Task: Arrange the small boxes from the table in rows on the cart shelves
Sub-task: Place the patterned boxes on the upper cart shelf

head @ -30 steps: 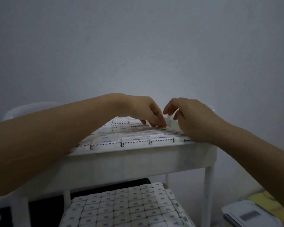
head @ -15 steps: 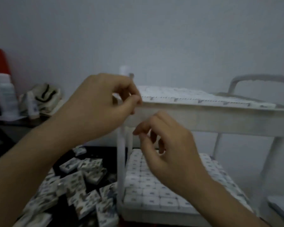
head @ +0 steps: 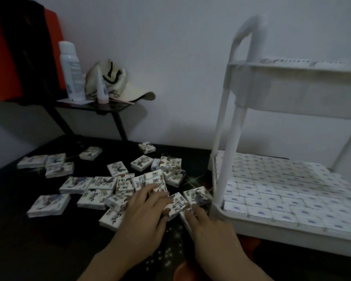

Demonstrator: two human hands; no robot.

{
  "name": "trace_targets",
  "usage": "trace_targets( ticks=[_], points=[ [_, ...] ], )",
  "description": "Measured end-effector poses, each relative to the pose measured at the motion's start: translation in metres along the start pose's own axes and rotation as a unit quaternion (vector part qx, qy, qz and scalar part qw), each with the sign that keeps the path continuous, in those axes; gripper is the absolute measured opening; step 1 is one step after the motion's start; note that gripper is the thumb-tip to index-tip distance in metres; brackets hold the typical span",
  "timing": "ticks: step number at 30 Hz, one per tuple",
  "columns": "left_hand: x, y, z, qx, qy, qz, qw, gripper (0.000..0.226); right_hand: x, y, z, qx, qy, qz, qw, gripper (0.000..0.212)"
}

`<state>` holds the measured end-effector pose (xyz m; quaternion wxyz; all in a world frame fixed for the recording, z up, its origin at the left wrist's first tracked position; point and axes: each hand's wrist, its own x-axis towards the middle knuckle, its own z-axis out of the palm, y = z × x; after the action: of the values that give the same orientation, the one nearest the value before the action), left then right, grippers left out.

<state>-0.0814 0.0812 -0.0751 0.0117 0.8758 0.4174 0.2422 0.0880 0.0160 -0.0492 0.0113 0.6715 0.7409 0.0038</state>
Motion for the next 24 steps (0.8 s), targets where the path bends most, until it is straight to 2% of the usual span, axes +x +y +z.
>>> trace_targets(
  ticks=[4, 8, 12, 14, 17, 19, 21, 24],
  points=[
    [0.003, -0.006, 0.014, 0.083, -0.033, 0.043, 0.995, 0.049, -0.011, 0.013, 0.008, 0.062, 0.042, -0.040, 0.996, 0.059],
    [-0.008, -0.005, 0.008, 0.058, -0.002, 0.055, 0.997, 0.036, -0.015, 0.031, 0.010, 0.200, 0.116, -0.027, 0.973, 0.046],
    [-0.019, -0.006, 0.003, 0.000, 0.034, 0.016, 0.999, 0.024, -0.017, 0.037, 0.003, 0.194, 0.127, -0.022, 0.972, 0.035],
    [-0.019, -0.004, 0.002, -0.012, 0.051, -0.008, 0.999, 0.023, -0.018, 0.033, -0.001, 0.142, 0.107, -0.019, 0.984, 0.041],
    [-0.016, 0.002, 0.000, 0.008, 0.051, -0.049, 0.997, 0.034, -0.018, 0.028, -0.002, 0.049, 0.060, -0.005, 0.997, 0.063],
    [-0.014, 0.009, -0.001, 0.005, 0.008, -0.076, 0.997, 0.049, -0.018, 0.026, -0.002, 0.034, 0.064, -0.011, 0.997, 0.069],
    [-0.011, 0.013, 0.000, -0.018, -0.039, -0.093, 0.995, 0.066, -0.018, 0.026, -0.002, 0.037, 0.059, -0.032, 0.997, 0.071],
    [-0.007, 0.016, 0.000, -0.061, -0.071, -0.092, 0.991, 0.076, -0.021, 0.030, -0.001, 0.100, 0.029, -0.066, 0.992, 0.068]
  ],
)
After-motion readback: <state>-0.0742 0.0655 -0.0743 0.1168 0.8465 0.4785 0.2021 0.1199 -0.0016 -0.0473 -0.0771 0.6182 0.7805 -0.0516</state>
